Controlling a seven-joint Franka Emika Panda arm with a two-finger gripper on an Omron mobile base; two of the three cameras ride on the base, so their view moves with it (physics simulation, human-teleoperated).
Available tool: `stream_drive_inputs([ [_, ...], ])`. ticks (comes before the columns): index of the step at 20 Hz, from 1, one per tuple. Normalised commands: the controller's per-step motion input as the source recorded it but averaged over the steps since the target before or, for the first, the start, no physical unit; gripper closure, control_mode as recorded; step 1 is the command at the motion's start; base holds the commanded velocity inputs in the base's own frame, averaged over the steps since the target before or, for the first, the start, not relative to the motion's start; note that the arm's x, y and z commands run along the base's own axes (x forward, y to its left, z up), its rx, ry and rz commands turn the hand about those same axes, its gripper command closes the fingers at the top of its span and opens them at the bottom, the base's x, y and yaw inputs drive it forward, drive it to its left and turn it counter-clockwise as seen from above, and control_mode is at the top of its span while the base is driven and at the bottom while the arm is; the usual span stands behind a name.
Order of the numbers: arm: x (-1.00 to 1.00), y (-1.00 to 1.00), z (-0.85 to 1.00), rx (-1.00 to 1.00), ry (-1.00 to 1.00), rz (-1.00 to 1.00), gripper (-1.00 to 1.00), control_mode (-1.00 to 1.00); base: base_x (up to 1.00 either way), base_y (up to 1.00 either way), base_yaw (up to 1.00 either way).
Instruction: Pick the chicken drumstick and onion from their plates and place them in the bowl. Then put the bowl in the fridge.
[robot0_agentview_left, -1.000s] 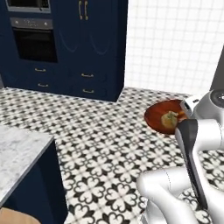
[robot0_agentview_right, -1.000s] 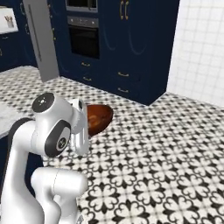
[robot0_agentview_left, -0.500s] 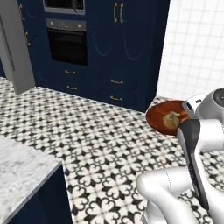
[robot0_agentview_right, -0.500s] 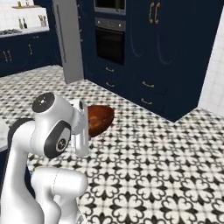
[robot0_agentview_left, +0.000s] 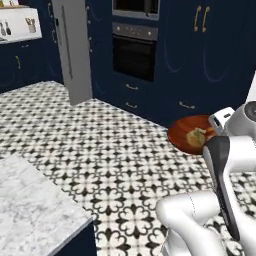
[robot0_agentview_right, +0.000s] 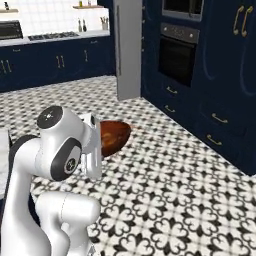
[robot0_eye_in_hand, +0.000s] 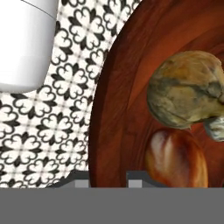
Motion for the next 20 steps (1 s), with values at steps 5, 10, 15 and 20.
stream_drive_inputs([
  [5,0.0,0.0,0.0,0.0,0.0,0.0,1.0,1.0,1.0,-0.06,0.46],
  [10,0.0,0.0,0.0,0.0,0.0,0.0,1.0,1.0,1.0,-0.13,0.55],
  [15,0.0,0.0,0.0,0.0,0.0,0.0,1.0,1.0,1.0,-0.21,0.5],
  [20,0.0,0.0,0.0,0.0,0.0,0.0,1.0,1.0,1.0,-0.62,0.25],
])
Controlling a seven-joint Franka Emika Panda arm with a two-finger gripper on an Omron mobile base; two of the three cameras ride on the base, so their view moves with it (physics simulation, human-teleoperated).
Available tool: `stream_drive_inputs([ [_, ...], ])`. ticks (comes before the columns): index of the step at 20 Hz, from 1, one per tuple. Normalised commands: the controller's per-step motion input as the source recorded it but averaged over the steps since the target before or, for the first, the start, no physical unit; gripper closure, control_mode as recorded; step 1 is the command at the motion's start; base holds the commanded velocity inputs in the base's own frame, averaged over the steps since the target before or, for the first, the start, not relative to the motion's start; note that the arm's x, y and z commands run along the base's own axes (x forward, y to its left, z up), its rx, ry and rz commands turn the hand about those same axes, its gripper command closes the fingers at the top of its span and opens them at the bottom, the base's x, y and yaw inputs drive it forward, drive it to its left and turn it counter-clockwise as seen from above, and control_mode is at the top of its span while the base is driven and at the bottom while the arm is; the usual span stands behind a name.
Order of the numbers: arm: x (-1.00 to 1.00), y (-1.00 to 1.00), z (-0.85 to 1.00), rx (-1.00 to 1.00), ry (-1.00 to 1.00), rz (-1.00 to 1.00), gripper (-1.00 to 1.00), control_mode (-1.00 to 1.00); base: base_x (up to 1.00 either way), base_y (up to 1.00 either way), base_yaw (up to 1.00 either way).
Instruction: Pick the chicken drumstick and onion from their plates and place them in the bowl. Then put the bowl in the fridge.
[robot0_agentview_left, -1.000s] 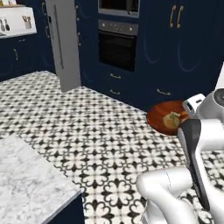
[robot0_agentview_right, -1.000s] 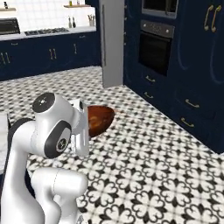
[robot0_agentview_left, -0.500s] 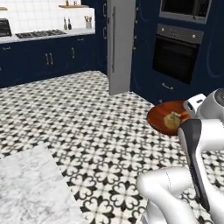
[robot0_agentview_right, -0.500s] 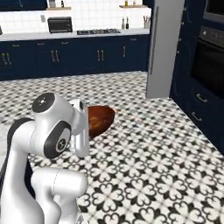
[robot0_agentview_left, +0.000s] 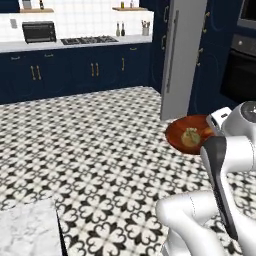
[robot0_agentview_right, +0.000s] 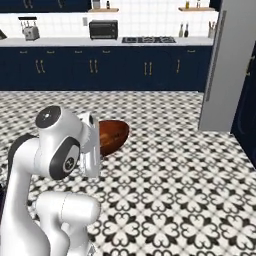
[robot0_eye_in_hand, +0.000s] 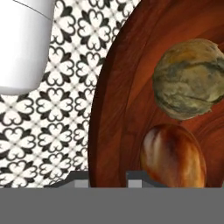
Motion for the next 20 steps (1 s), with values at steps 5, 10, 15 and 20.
stream_drive_inputs([
  [5,0.0,0.0,0.0,0.0,0.0,0.0,1.0,1.0,1.0,-0.56,0.03],
  [10,0.0,0.0,0.0,0.0,0.0,0.0,1.0,1.0,1.0,-0.26,0.0],
  [15,0.0,0.0,0.0,0.0,0.0,0.0,1.0,1.0,1.0,-0.01,0.0],
  [20,0.0,0.0,0.0,0.0,0.0,0.0,1.0,1.0,1.0,0.32,-0.14],
])
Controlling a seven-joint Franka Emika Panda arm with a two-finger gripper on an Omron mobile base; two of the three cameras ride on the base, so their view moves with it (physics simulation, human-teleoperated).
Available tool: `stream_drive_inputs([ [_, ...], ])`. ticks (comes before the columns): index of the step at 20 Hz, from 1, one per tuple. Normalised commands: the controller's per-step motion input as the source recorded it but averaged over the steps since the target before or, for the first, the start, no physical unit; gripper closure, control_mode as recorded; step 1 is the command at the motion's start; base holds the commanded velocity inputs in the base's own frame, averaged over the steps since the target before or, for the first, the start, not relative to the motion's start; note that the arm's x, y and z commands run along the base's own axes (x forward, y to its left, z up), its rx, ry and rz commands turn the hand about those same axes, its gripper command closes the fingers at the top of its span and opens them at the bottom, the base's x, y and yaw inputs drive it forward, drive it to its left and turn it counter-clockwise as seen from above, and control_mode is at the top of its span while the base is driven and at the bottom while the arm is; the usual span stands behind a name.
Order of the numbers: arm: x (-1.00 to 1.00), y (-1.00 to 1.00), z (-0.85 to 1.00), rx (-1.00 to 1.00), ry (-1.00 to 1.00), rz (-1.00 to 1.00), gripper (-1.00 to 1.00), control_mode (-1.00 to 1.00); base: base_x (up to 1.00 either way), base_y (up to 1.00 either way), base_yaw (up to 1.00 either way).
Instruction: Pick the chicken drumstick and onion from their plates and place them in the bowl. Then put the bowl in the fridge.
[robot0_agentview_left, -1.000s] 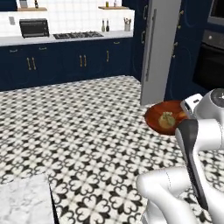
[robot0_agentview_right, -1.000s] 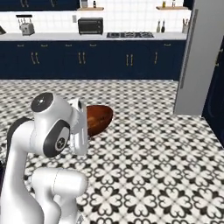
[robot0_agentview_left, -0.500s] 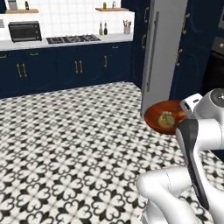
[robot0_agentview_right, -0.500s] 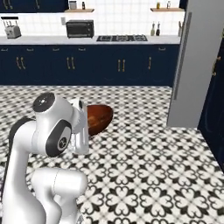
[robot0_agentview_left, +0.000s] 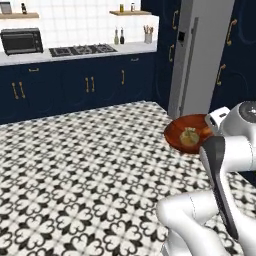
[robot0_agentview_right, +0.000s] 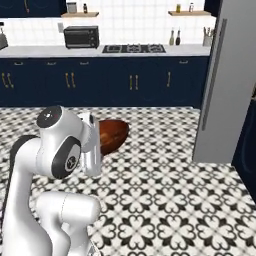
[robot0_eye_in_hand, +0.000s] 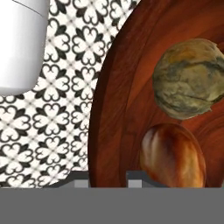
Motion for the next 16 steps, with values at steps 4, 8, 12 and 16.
stream_drive_inputs([
  [4,0.0,0.0,0.0,0.0,0.0,0.0,1.0,1.0,1.0,0.5,-0.14],
  [8,0.0,0.0,0.0,0.0,0.0,0.0,1.0,1.0,1.0,0.57,-0.16],
  [12,0.0,0.0,0.0,0.0,0.0,0.0,1.0,1.0,1.0,0.69,-0.27],
  [16,0.0,0.0,0.0,0.0,0.0,0.0,1.0,1.0,1.0,0.89,-0.46],
])
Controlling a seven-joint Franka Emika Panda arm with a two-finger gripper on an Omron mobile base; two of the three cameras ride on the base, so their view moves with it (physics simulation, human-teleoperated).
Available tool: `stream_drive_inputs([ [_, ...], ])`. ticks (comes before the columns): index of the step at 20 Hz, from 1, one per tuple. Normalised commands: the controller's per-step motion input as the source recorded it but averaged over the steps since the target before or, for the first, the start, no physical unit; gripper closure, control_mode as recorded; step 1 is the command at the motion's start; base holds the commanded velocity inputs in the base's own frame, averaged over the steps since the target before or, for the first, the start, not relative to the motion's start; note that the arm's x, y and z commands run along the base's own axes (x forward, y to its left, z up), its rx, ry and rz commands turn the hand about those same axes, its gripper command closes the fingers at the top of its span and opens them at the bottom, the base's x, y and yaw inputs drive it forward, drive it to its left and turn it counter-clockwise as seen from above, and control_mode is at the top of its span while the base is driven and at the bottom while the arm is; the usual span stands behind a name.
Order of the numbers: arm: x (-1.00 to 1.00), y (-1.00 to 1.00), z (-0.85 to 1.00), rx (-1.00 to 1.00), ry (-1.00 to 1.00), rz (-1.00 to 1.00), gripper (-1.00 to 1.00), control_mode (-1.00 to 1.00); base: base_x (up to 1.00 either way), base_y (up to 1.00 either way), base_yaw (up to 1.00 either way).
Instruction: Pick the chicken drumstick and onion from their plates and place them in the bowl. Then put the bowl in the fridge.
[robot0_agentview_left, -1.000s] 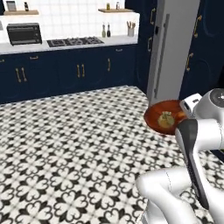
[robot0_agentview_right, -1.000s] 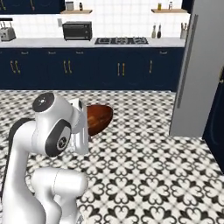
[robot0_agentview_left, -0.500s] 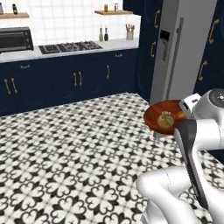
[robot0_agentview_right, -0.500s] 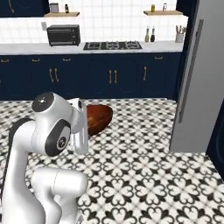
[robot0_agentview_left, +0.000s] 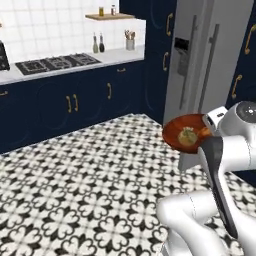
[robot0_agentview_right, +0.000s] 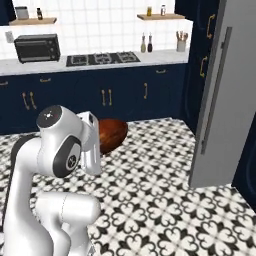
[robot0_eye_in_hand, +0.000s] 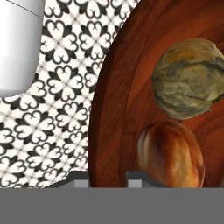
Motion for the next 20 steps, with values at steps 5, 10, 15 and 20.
stream_drive_inputs([
  [5,0.0,0.0,0.0,0.0,0.0,0.0,1.0,1.0,1.0,1.0,-0.51],
  [10,0.0,0.0,0.0,0.0,0.0,0.0,1.0,1.0,1.0,1.0,-0.48],
  [15,0.0,0.0,0.0,0.0,0.0,0.0,1.0,1.0,1.0,1.0,-0.5],
  [20,0.0,0.0,0.0,0.0,0.0,0.0,1.0,1.0,1.0,1.0,-0.44],
])
